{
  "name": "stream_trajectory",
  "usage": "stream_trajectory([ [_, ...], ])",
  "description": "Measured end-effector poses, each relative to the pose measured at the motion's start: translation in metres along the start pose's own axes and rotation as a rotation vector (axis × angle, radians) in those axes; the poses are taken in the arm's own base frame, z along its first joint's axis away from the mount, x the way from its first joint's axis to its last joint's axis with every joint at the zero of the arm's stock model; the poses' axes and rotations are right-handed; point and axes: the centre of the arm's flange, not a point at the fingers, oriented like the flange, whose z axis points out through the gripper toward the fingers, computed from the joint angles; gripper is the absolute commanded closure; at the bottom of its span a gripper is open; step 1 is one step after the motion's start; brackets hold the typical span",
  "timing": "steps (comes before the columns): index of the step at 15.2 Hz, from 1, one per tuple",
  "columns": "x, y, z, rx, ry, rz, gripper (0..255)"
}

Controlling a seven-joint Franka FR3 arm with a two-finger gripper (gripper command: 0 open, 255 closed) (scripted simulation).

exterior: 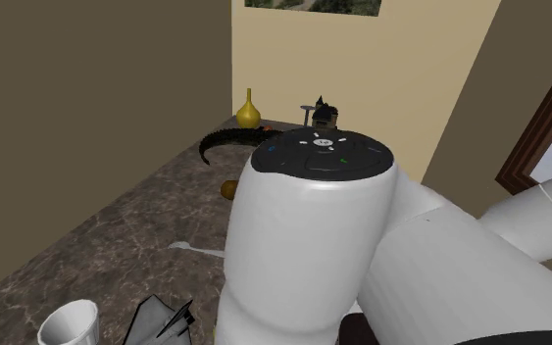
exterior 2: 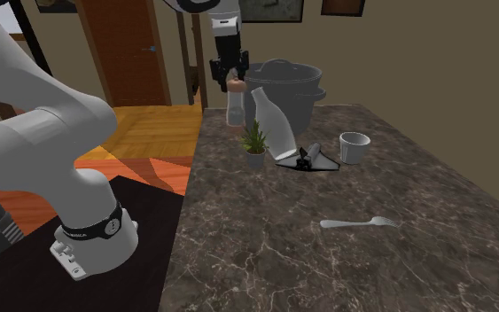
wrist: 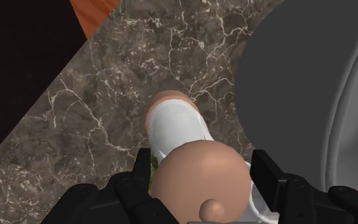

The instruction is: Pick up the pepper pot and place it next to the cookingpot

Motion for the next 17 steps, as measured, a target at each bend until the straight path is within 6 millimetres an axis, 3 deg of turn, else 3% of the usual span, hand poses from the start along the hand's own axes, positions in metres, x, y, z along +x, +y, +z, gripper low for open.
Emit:
stream_trajectory([
  [13, 0.000, 0.009, 0.070, 0.000, 0.000, 0.000, 255],
  [17, 0.001, 0.008, 0.075, 0.000, 0.000, 0.000, 255],
])
